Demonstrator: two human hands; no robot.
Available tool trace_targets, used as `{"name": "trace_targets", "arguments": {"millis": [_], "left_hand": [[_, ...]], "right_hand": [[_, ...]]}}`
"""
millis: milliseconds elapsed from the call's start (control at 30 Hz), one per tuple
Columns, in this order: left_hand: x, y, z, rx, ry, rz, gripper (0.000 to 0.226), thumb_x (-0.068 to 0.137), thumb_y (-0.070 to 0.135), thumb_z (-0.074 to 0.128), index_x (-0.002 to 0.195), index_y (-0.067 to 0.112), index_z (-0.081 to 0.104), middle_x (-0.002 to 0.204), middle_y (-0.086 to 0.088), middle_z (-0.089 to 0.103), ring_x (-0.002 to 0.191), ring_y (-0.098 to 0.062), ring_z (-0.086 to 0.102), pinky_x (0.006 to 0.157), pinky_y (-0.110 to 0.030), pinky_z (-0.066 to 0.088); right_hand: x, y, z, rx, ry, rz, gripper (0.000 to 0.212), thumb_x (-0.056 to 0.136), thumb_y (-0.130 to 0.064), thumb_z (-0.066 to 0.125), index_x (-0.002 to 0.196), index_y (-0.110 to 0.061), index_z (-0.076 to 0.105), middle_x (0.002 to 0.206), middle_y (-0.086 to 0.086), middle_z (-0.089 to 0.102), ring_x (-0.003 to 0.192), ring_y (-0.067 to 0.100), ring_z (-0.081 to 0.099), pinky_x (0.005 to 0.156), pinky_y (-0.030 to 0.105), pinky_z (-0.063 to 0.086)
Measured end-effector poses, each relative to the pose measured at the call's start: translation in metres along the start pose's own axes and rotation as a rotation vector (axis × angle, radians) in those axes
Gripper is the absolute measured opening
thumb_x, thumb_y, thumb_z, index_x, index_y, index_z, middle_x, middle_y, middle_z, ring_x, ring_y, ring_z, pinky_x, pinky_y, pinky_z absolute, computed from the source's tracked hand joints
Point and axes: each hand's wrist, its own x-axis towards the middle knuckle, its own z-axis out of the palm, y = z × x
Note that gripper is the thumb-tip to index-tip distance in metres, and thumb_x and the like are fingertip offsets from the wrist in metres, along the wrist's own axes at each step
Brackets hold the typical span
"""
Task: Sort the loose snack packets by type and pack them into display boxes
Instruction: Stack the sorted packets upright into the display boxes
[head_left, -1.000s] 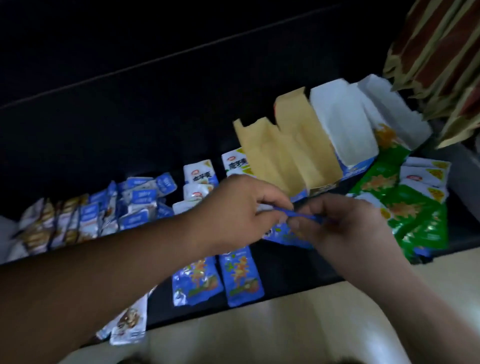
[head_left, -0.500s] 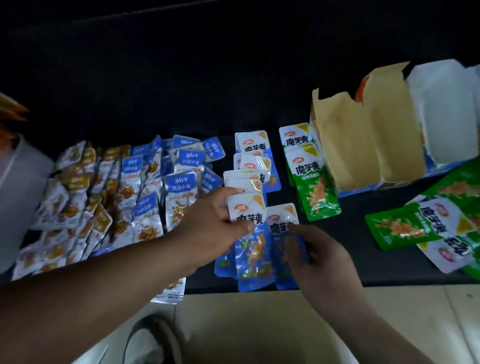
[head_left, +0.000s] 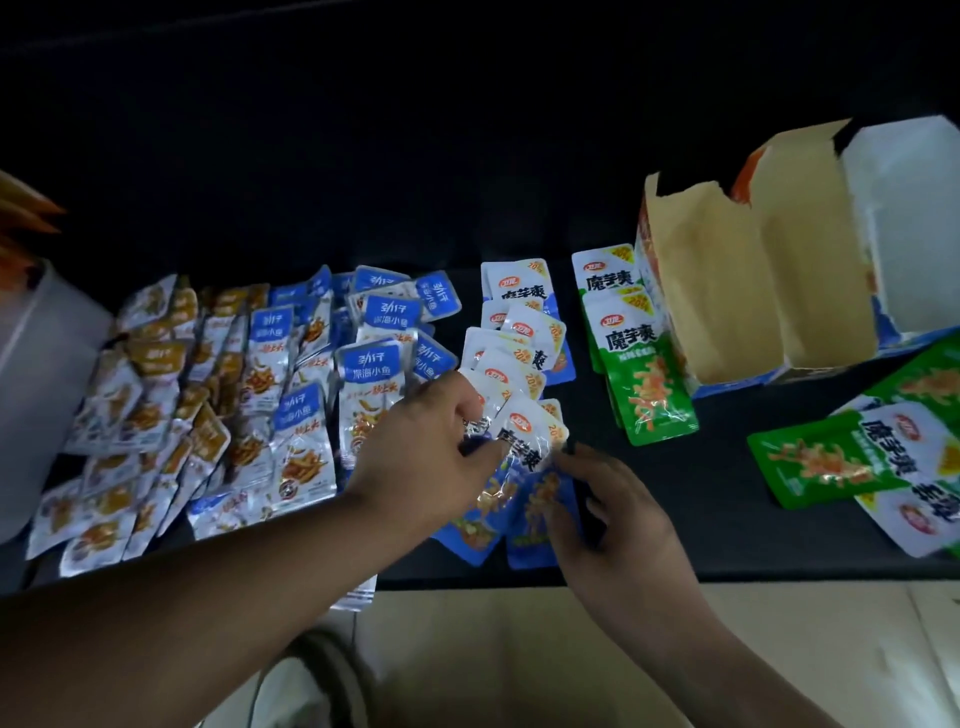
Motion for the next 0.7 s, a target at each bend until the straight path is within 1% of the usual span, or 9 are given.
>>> {"name": "trace_targets", "arguments": {"millis": [67, 133, 200, 267, 333, 400, 500, 600, 700], "left_hand": [[-0.008, 0.001, -0.001, 0.035, -0.017, 0.097, 0.032, 0.08, 0.036, 0.083, 0.092, 0.035, 0.054, 0.069, 0.014, 0.049, 0.061, -0.002, 0.05, 0.056, -0.026, 0.042], [-0.016, 0.01, 0.003, -0.005, -0.019, 0.157, 0.029, 0.081, 0.027, 0.083, 0.093, 0.036, 0.058, 0.071, 0.015, 0.054, 0.061, 0.001, 0.054, 0.057, -0.026, 0.042], [-0.019, 0.03, 0.013, -0.126, -0.041, 0.178, 0.025, 0.084, 0.015, 0.081, 0.095, 0.031, 0.065, 0.07, 0.016, 0.06, 0.056, 0.0, 0.057, 0.054, -0.025, 0.044], [-0.02, 0.06, 0.027, -0.23, -0.115, 0.208, 0.023, 0.088, 0.01, 0.077, 0.097, 0.029, 0.068, 0.076, 0.017, 0.065, 0.06, -0.004, 0.063, 0.055, -0.026, 0.049], [-0.013, 0.093, 0.044, -0.211, -0.199, 0.305, 0.02, 0.089, 0.017, 0.076, 0.101, 0.031, 0.069, 0.09, 0.019, 0.066, 0.074, -0.002, 0.066, 0.063, -0.022, 0.052], [-0.001, 0.125, 0.068, -0.089, -0.291, 0.457, 0.019, 0.089, 0.023, 0.075, 0.107, 0.029, 0.069, 0.104, 0.019, 0.063, 0.089, 0.0, 0.063, 0.076, -0.024, 0.053], [0.021, 0.176, 0.117, 0.066, -0.375, 0.602, 0.027, 0.09, 0.024, 0.069, 0.117, 0.017, 0.068, 0.13, -0.002, 0.058, 0.119, -0.022, 0.058, 0.095, -0.039, 0.052], [0.035, 0.226, 0.164, 0.233, -0.463, 0.623, 0.057, 0.094, 0.029, 0.064, 0.148, 0.022, 0.047, 0.162, -0.01, 0.032, 0.148, -0.032, 0.034, 0.111, -0.048, 0.044], [0.038, 0.251, 0.197, 0.315, -0.488, 0.498, 0.079, 0.094, 0.046, 0.068, 0.159, 0.026, 0.028, 0.169, -0.006, 0.019, 0.156, -0.027, 0.015, 0.121, -0.043, 0.033]], "right_hand": [[0.001, 0.0, -0.01, -0.032, 0.01, -0.003, 0.034, 0.09, -0.021, 0.074, 0.123, -0.029, 0.07, 0.127, -0.016, 0.063, 0.121, 0.002, 0.06, 0.099, 0.039, 0.055], [0.005, -0.005, -0.031, -0.076, -0.038, 0.054, 0.027, 0.088, -0.033, 0.072, 0.115, -0.036, 0.07, 0.112, -0.02, 0.068, 0.109, 0.001, 0.065, 0.093, 0.04, 0.057], [0.013, -0.004, -0.062, -0.191, -0.115, 0.131, 0.031, 0.088, -0.049, 0.067, 0.117, -0.038, 0.067, 0.104, -0.017, 0.071, 0.103, 0.005, 0.067, 0.088, 0.041, 0.057], [0.018, 0.002, -0.097, -0.364, -0.159, 0.216, 0.043, 0.091, -0.056, 0.064, 0.128, -0.035, 0.063, 0.113, -0.012, 0.07, 0.109, 0.013, 0.066, 0.092, 0.038, 0.056], [0.017, 0.013, -0.128, -0.455, -0.13, 0.281, 0.046, 0.093, -0.058, 0.06, 0.131, -0.033, 0.061, 0.12, -0.007, 0.069, 0.114, 0.018, 0.065, 0.092, 0.037, 0.055], [0.011, 0.027, -0.153, -0.468, -0.051, 0.319, 0.044, 0.091, -0.06, 0.058, 0.125, -0.034, 0.063, 0.114, -0.008, 0.071, 0.109, 0.02, 0.067, 0.088, 0.037, 0.056], [0.002, 0.053, -0.186, -0.358, 0.209, 0.357, 0.03, 0.088, -0.053, 0.062, 0.108, -0.032, 0.072, 0.098, -0.01, 0.075, 0.096, 0.017, 0.07, 0.08, 0.037, 0.057], [-0.002, 0.076, -0.22, -0.204, 0.526, 0.382, 0.017, 0.09, -0.032, 0.069, 0.105, -0.025, 0.075, 0.101, -0.004, 0.073, 0.097, 0.021, 0.068, 0.079, 0.033, 0.052], [-0.003, 0.096, -0.241, -0.183, 0.684, 0.375, 0.023, 0.092, -0.03, 0.072, 0.114, -0.022, 0.073, 0.111, 0.001, 0.061, 0.098, 0.025, 0.066, 0.082, 0.032, 0.05]]}}
